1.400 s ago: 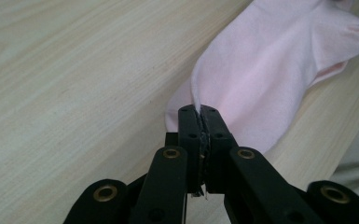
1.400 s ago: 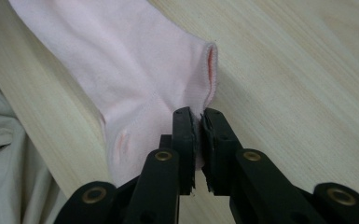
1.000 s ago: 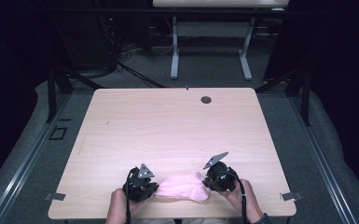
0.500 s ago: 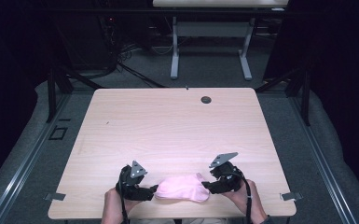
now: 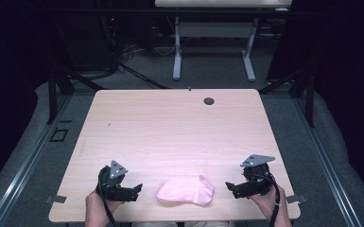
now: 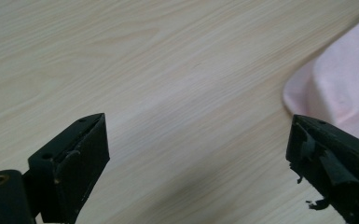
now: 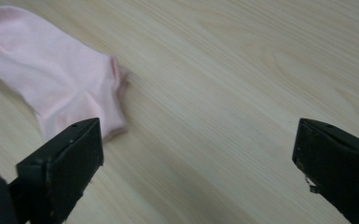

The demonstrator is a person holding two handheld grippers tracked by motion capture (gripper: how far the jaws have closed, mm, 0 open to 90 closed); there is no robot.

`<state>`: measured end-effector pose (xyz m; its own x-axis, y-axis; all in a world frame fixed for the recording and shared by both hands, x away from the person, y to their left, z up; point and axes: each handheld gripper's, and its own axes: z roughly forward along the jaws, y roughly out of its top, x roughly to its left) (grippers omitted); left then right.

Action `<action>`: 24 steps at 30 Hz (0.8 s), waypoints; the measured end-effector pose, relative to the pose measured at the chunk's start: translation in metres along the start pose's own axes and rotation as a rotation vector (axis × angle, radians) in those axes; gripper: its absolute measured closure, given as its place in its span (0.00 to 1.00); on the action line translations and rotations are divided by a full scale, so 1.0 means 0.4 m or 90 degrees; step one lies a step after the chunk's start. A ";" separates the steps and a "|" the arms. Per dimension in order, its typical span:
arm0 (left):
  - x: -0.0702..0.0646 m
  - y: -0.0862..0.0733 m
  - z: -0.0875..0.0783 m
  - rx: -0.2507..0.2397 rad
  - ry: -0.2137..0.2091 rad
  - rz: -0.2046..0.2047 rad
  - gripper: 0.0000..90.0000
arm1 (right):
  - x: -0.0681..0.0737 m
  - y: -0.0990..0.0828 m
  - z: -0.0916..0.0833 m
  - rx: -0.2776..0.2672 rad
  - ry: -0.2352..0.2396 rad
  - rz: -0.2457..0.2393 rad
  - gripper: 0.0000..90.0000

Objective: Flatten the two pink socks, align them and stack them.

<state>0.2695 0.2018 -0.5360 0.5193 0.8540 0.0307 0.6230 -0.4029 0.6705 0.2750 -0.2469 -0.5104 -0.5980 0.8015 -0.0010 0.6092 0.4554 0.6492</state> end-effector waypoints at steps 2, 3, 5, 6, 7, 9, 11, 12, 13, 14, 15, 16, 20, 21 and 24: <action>0.030 -0.030 0.001 0.013 0.019 -0.017 0.04 | -0.029 -0.034 -0.005 0.000 -0.022 0.024 0.00; 0.030 -0.030 0.001 0.013 0.019 -0.017 0.03 | -0.037 -0.045 -0.006 -0.001 -0.029 0.032 0.00; 0.047 -0.048 0.003 0.019 0.033 -0.031 0.02 | -0.046 -0.056 -0.007 0.001 -0.038 0.036 0.00; 0.056 -0.056 0.004 0.017 0.039 -0.040 0.01 | -0.063 -0.077 -0.004 0.003 -0.048 0.049 0.00; 0.065 -0.063 0.005 0.019 0.042 -0.046 0.01 | -0.063 -0.077 -0.004 0.003 -0.048 0.049 0.00; 0.080 -0.075 0.010 0.014 0.052 -0.054 0.00 | -0.082 -0.096 0.001 0.006 -0.057 0.063 0.00; 0.092 -0.086 0.017 0.001 0.064 -0.062 0.00 | -0.104 -0.114 0.011 0.006 -0.058 0.077 0.00; 0.098 -0.090 0.023 -0.001 0.071 -0.067 0.00 | -0.115 -0.122 0.017 0.008 -0.058 0.085 0.00; 0.104 -0.092 0.028 -0.001 0.076 -0.069 0.00 | -0.126 -0.130 0.025 0.010 -0.062 0.094 0.00; 0.111 -0.096 0.032 -0.003 0.082 -0.070 0.00 | -0.136 -0.138 0.032 0.007 -0.063 0.102 0.00; 0.117 -0.099 0.038 -0.005 0.086 -0.075 0.00 | -0.145 -0.145 0.039 0.008 -0.058 0.110 0.00; 0.123 -0.101 0.043 -0.007 0.090 -0.079 0.00 | -0.153 -0.152 0.047 0.011 -0.062 0.116 0.00; 0.140 -0.112 0.067 -0.002 0.094 -0.087 0.00 | -0.176 -0.176 0.074 0.024 -0.070 0.130 0.00; 0.141 -0.115 0.072 0.002 0.096 -0.089 0.00 | -0.178 -0.179 0.076 0.021 -0.081 0.129 0.00; 0.152 -0.126 0.080 -0.021 0.076 -0.112 0.00 | -0.183 -0.190 0.081 -0.006 -0.100 0.124 0.00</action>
<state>0.2884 0.2635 -0.5914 0.3298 0.9440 -0.0026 0.6773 -0.2347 0.6973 0.2895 -0.3276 -0.5843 -0.3814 0.9244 0.0068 0.6999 0.2839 0.6554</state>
